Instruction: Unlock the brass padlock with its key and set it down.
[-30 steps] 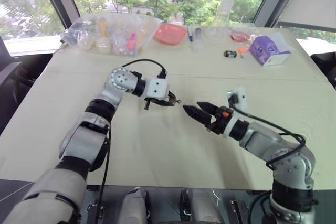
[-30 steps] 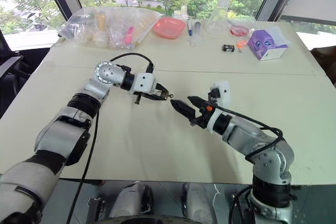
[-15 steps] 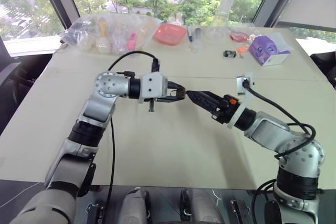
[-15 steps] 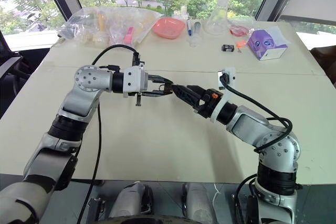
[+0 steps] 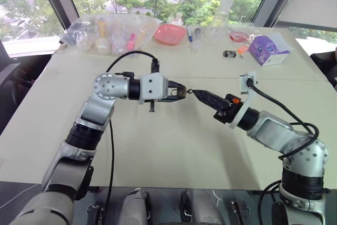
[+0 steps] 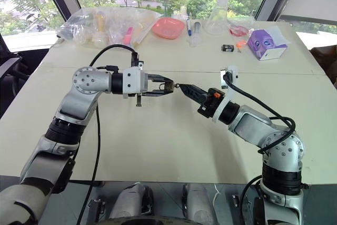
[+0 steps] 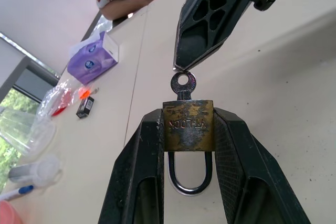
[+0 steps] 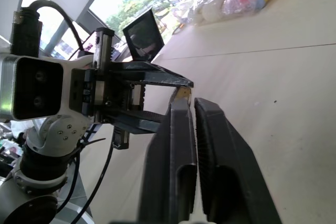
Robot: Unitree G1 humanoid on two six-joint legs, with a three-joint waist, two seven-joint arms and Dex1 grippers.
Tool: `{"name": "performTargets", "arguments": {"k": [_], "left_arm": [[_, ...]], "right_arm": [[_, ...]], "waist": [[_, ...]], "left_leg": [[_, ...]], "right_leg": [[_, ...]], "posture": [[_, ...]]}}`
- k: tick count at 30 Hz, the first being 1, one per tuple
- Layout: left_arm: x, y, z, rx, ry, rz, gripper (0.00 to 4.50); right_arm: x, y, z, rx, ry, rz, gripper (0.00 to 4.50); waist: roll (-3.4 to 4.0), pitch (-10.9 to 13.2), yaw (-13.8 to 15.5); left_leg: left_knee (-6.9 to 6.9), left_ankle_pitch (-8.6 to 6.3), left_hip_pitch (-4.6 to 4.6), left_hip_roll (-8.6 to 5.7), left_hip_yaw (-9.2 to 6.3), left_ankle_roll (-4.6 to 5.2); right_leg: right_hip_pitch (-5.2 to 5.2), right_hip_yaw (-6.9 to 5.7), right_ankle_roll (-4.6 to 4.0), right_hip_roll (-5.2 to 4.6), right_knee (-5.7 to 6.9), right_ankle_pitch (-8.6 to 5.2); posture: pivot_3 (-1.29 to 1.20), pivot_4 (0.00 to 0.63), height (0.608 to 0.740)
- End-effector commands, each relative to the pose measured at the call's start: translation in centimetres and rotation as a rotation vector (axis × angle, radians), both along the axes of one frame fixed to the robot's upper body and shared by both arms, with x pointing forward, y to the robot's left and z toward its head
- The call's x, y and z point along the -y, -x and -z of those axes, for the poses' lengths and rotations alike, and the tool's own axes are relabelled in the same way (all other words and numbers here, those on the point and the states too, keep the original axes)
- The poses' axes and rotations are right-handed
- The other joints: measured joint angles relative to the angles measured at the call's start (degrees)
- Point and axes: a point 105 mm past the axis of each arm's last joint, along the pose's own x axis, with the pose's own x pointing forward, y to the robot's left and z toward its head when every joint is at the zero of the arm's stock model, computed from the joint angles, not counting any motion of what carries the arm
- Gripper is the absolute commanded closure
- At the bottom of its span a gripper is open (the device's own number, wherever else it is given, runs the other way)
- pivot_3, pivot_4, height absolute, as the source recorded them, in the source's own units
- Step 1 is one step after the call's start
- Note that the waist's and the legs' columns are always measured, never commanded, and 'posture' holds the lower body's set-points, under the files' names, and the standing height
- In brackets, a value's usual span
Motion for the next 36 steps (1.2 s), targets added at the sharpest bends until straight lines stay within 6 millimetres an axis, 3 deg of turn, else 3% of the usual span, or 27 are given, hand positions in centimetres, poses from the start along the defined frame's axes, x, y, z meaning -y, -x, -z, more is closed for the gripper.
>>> {"name": "performTargets", "arguments": {"k": [1,6,7,9,16,17,20,21,23,29,30,36], "left_arm": [[0.4,0.7,-1.2,0.059,0.019,0.036,3.8],[0.4,0.7,-1.1,0.061,0.018,0.035,3.8],[0.4,0.7,-1.1,0.061,0.018,0.036,3.8],[0.5,0.7,-1.1,0.063,0.019,0.037,3.8],[0.4,0.7,-1.1,0.063,0.019,0.037,3.8],[0.4,0.8,-1.1,0.065,0.018,0.039,3.8],[0.4,0.9,-0.9,0.074,0.008,0.044,3.8],[0.4,0.9,-0.9,0.077,0.006,0.046,3.8],[0.4,0.9,-0.9,0.084,0.005,0.048,3.8],[0.3,1.0,-0.8,0.11,-0.006,0.055,3.8],[0.3,1.1,-0.7,0.117,-0.01,0.057,3.8],[-0.1,1.2,0.4,0.191,-0.062,0.066,3.8]], "right_arm": [[-0.2,0.2,-0.7,0.026,-0.029,-0.004,4.46],[-0.4,0.3,-0.5,0.026,-0.012,-0.007,4.46],[-0.3,0.3,-0.4,0.025,-0.009,-0.005,4.22],[-0.4,0.4,-0.5,0.028,-0.008,-0.012,3.63],[-0.4,0.3,-0.5,0.019,-0.023,-0.017,0.14],[-0.5,0.4,-0.6,0.017,-0.028,-0.021,0.04],[-0.7,0.3,-0.6,0.012,-0.041,-0.029,0.04],[-0.7,0.3,-0.7,0.01,-0.043,-0.03,0.35],[-0.7,0.3,-0.7,0.005,-0.051,-0.029,1.03],[-0.8,0.2,-0.6,-0.011,-0.057,-0.027,4.18],[-0.9,0.3,-0.6,-0.014,-0.059,-0.03,4.41],[-1.1,0.4,-0.8,-0.038,-0.123,-0.03,4.41]], "waist": [[0.0,0.0,0.0],[0.0,0.0,0.0],[0.0,0.0,0.0],[0.0,0.0,0.0],[0.0,0.0,0.0],[0.0,0.0,0.0],[0.0,0.0,0.0],[0.0,0.0,0.0],[0.0,0.0,0.0],[0.0,0.0,0.0],[0.0,0.0,0.0],[0.0,0.0,0.0]], "left_leg": [[0.0,0.0,0.0,0.0,0.0,0.0],[0.0,0.0,0.0,0.0,0.0,0.0],[0.0,0.0,0.0,0.0,0.0,0.0],[0.0,0.0,0.0,0.0,0.0,0.0],[0.0,0.0,0.0,0.0,0.0,0.0],[0.0,0.0,0.0,0.0,-0.01,0.0],[0.0,0.0,0.0,0.0,-0.01,0.0],[0.0,0.0,0.0,0.0,-0.01,0.0],[0.0,0.0,0.0,0.0,-0.01,0.0],[0.0,0.0,0.0,0.0,-0.01,0.0],[0.0,0.0,0.0,0.0,0.0,0.0],[0.0,0.0,0.0,0.0,0.0,0.0]], "right_leg": [[0.0,0.0,0.0,0.0,0.0,0.0],[0.0,0.0,0.0,0.0,0.0,0.0],[0.0,0.0,0.0,0.0,0.0,0.0],[0.0,0.0,0.0,0.0,0.0,0.0],[0.0,0.0,0.0,0.0,0.0,0.0],[0.0,0.0,0.0,0.0,0.0,0.0],[0.0,0.0,0.0,0.0,-0.01,0.0],[0.0,0.0,0.0,0.0,0.0,0.0],[0.0,0.0,0.0,0.0,0.0,0.0],[0.0,0.0,0.0,0.0,0.0,0.0],[0.0,0.0,0.0,0.0,0.0,0.0],[-0.01,0.0,0.0,-0.01,0.0,0.0]], "posture": [[0.0,0.15,0.74],[0.0,0.15,0.74],[0.0,0.15,0.74],[0.0,0.15,0.74],[0.0,0.15,0.74],[0.0,0.15,0.74],[0.0,0.15,0.74],[0.0,0.15,0.74],[0.0,0.15,0.74],[0.0,0.15,0.74],[0.0,0.15,0.74],[0.0,0.15,0.74]]}}
